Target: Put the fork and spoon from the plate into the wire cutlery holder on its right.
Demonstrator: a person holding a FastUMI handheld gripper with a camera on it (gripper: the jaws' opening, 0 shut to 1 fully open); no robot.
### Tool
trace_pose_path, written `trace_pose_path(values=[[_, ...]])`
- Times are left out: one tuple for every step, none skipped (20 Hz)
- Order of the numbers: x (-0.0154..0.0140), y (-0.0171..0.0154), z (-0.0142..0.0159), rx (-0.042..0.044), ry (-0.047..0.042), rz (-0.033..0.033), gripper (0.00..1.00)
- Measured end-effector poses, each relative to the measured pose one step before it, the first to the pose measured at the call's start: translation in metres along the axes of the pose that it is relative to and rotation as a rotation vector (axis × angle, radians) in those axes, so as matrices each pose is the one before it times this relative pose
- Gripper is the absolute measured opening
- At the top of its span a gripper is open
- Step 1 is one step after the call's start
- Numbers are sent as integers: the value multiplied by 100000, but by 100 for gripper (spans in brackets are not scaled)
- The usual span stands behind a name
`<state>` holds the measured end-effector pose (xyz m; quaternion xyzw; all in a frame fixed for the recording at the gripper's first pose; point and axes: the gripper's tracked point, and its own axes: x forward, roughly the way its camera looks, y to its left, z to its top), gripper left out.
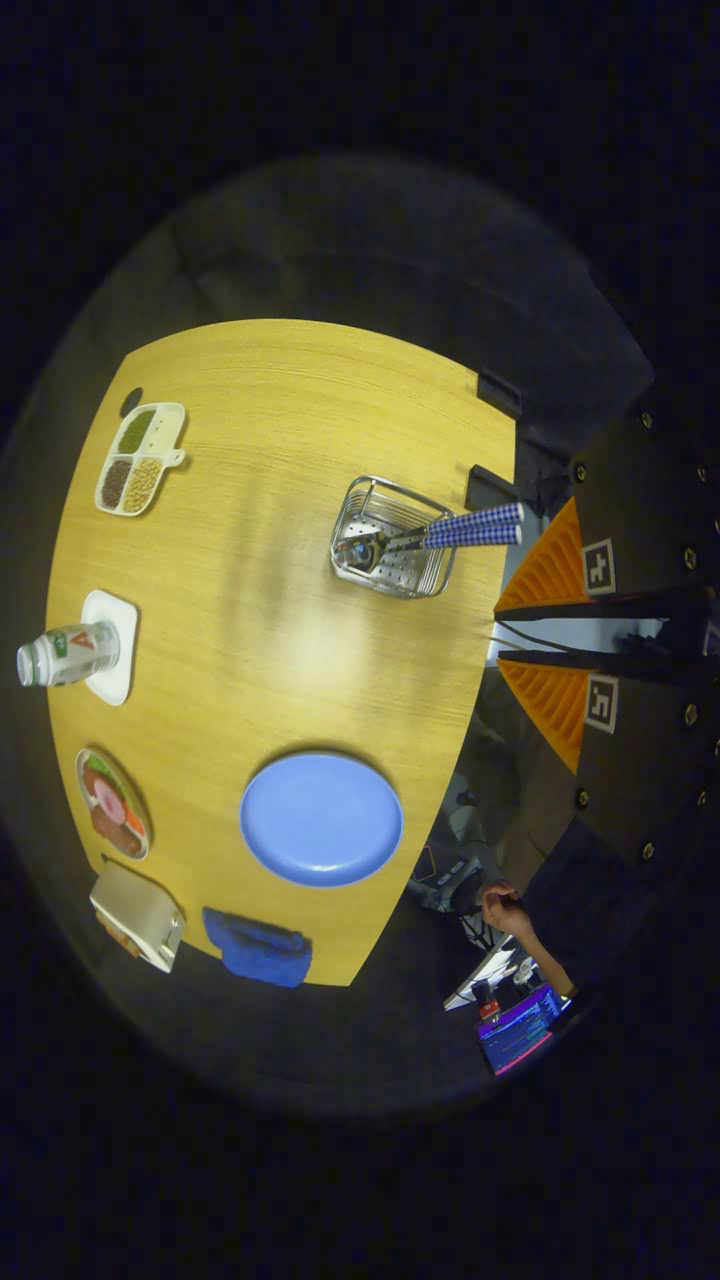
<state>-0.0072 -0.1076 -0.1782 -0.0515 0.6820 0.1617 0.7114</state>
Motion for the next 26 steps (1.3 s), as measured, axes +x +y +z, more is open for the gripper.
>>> trace_pose_path(values=[[-221, 1273, 3, 990, -7614, -330, 14], [-230, 847, 486, 2190, -8862, -1421, 15], [-241, 744, 626, 946, -10077, -1913, 14], [-472, 161, 869, 1496, -10515, -2179, 14], [-587, 882, 792, 1066, -11447, -705, 15], [-567, 935, 893, 743, -11280, -390, 15], [-772, 511, 678, 348, -10148, -1514, 14], [-685, 718, 970, 223, -9822, -1481, 14], [-528, 914, 563, -694, -8235, -885, 15], [-645, 527, 592, -291, -8116, -1201, 18], [-549, 789, 631, -144, -6278, -407, 18], [-649, 858, 460, -1009, -4546, 355, 18], [-432, 652, 408, -2104, -4714, 24, 18], [-343, 596, 602, -2174, -3911, -487, 41], [-589, 808, 714, -750, -4343, 531, 49], [-317, 622, 769, -677, -4093, -1463, 52], [-226, -151, 520, -998, -4493, -2119, 56], [-192, 221, 732, -1439, -4411, -1440, 72], [-156, -34, 468, -1606, -3945, -1238, 78], [-96, 354, 295, -1376, -3361, -335, 92], [22, 104, 70, -1363, -2370, -421, 94], [-173, 549, 433, 641, -3647, -4, 95], [77, 716, 773, 2193, -5974, 374, 95], [-195, 710, 646, 1584, -5627, 159, 95], [-248, 483, 381, 738, -5020, 278, 95], [-362, 421, 241, 2142, -4066, -1118, 95]])
